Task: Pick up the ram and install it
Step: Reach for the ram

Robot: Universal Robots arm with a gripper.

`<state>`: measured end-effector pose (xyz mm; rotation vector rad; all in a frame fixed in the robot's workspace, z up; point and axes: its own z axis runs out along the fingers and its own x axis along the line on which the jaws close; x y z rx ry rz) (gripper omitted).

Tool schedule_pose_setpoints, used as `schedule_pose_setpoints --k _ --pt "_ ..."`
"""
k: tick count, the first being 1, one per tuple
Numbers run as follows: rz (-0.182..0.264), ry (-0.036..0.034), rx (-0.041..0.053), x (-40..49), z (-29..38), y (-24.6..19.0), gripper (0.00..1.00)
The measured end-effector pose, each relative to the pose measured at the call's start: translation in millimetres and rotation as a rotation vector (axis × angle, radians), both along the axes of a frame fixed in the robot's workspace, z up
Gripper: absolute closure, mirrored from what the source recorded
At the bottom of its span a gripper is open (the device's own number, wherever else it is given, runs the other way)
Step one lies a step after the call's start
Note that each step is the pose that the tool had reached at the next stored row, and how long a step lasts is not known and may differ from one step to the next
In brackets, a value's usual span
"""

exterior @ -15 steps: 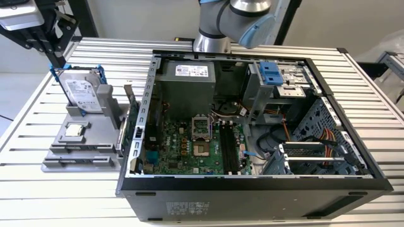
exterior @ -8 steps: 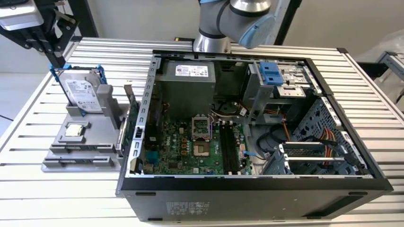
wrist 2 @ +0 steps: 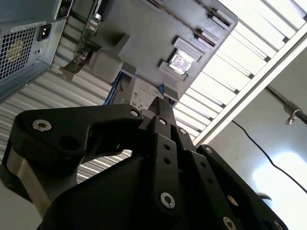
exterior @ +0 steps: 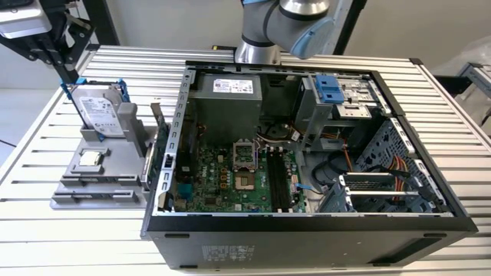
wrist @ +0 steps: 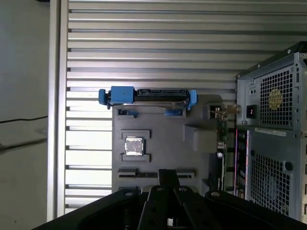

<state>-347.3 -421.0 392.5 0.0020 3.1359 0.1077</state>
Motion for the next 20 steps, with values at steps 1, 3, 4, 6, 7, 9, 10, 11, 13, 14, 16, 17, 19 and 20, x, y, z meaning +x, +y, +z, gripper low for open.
schedule_pose_setpoints --k 1,3,4,6,7,9,10,11,13,14,16,17,19,20 --pt "0.0 0.0 0.0 0.0 0.0 -1.0 1.0" --pt "0.0 0.0 0.0 0.0 0.0 -3.2 1.0" --pt "0.0 0.0001 0.0 0.0 0.0 -4.2 1.0" --pt "0.0 0.0 0.0 0.0 0.0 -6.3 1.0" --pt "0.0 0.0 0.0 0.0 0.0 -7.3 1.0" --pt "0.0 0.0001 0.0 0.0 0.0 -9.3 1.0" --pt "0.0 0.0 0.0001 0.0 0.0 -10.3 1.0" --pt "0.0 0.0001 0.0 0.0 0.0 -11.4 1.0" --pt "0.0 0.0 0.0 0.0 0.0 -13.5 1.0" --pt "0.0 0.0001 0.0 0.0 0.0 -14.5 1.0" --pt "0.0 0.0 0.0 0.0 0.0 -16.7 1.0" --pt "0.0 0.0001 0.0 0.0 0.0 -17.9 1.0" --pt "0.0 0.0 0.0 0.0 0.0 -20.2 1.0" --pt "0.0 0.0 0.0 0.0 0.0 -21.4 1.0"
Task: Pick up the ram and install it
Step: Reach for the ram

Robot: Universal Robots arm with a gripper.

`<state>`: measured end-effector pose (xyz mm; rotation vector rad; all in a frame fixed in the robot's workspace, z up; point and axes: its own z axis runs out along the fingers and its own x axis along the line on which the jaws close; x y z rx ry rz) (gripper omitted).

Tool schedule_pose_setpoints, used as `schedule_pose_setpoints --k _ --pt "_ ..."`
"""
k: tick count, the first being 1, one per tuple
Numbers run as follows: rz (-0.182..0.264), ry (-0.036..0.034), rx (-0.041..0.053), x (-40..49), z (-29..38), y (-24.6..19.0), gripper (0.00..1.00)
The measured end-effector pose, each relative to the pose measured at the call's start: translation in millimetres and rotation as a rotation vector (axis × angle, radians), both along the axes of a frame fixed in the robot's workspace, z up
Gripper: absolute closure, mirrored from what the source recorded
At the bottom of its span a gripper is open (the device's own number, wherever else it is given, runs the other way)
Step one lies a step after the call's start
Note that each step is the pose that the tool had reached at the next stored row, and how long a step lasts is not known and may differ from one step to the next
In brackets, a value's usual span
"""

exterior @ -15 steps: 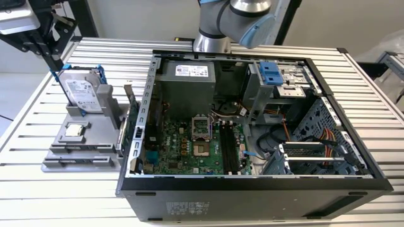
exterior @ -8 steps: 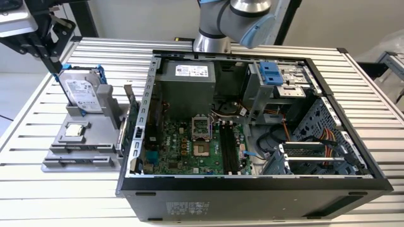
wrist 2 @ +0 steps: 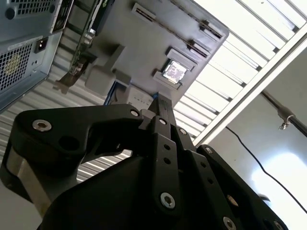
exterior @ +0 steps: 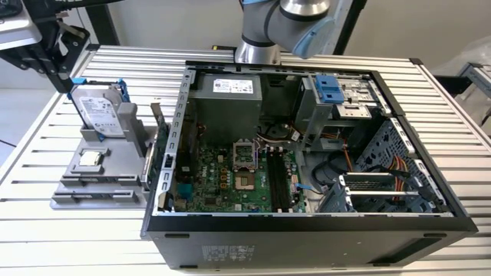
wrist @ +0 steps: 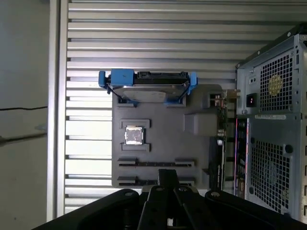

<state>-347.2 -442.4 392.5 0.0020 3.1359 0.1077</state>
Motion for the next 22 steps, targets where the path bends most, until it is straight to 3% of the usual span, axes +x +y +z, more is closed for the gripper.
schedule_pose_setpoints --k 15,22 --pt "0.0 0.0001 0.0 0.0 0.0 -16.3 1.0" --pt "0.0 0.0001 0.0 0.0 0.1 -18.6 1.0"
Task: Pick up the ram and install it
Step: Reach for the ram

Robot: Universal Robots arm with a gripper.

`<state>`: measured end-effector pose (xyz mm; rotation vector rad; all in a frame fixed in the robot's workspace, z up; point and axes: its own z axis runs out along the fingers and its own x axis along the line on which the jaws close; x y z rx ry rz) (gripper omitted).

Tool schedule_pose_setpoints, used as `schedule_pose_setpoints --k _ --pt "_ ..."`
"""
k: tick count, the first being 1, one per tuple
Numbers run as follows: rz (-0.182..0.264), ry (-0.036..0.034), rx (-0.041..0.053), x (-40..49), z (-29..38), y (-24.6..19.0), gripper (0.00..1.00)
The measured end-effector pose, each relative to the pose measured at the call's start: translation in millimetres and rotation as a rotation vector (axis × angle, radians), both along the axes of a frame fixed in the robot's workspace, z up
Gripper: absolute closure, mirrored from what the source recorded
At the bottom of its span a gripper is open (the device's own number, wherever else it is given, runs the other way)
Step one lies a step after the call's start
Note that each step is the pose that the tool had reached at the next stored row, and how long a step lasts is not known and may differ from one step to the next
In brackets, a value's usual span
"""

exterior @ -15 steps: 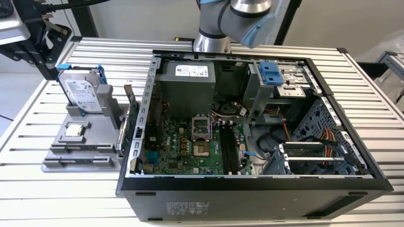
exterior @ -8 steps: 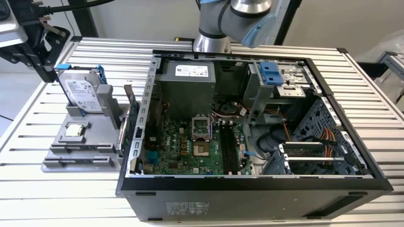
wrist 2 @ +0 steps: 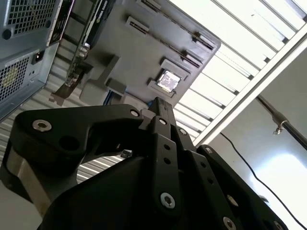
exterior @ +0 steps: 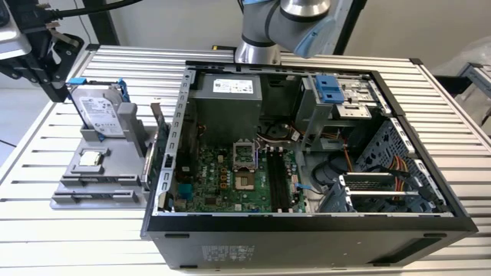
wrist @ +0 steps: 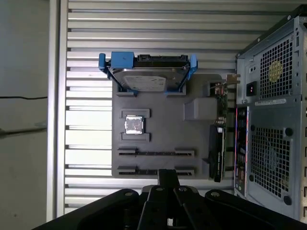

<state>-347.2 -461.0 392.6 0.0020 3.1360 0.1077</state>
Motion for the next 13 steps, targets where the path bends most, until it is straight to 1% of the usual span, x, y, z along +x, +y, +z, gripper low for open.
schedule_pose_setpoints --k 8,11,13 --pt "0.0 -0.0001 0.0001 0.0 -0.1 -0.2 1.0" --pt "0.0 -0.0001 0.0001 0.0 -0.1 -2.1 1.0" --pt "0.0 0.0 0.0 0.0 0.0 -4.3 1.0"
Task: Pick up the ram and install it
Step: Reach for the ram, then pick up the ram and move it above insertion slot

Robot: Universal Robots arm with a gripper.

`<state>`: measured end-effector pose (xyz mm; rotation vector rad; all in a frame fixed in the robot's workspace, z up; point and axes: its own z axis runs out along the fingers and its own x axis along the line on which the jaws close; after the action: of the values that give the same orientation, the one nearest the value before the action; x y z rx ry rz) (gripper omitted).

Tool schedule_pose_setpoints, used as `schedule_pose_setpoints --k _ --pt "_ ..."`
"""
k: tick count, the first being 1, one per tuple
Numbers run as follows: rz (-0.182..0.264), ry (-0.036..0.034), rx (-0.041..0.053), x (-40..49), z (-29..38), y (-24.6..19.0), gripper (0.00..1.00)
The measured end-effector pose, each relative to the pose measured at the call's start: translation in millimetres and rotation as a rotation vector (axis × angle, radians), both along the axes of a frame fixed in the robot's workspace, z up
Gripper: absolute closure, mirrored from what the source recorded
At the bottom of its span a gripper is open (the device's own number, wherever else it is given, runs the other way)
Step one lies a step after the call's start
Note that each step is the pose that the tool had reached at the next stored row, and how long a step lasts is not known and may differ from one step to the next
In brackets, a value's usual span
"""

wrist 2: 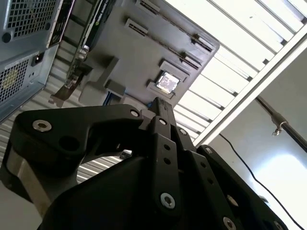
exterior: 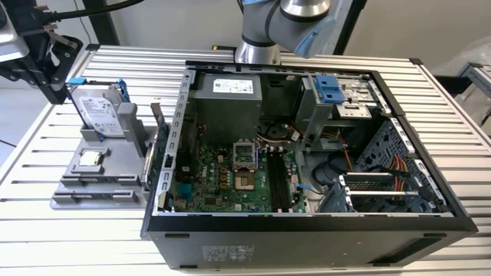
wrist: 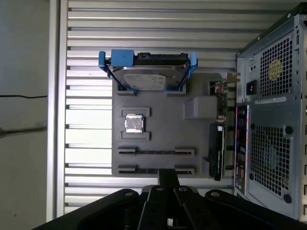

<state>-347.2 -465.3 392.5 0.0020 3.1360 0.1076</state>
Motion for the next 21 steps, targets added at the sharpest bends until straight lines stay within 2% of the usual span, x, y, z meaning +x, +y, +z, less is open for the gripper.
schedule_pose_setpoints --k 21 --pt "0.0 0.0 0.0001 0.0 0.0 -25.8 1.0"
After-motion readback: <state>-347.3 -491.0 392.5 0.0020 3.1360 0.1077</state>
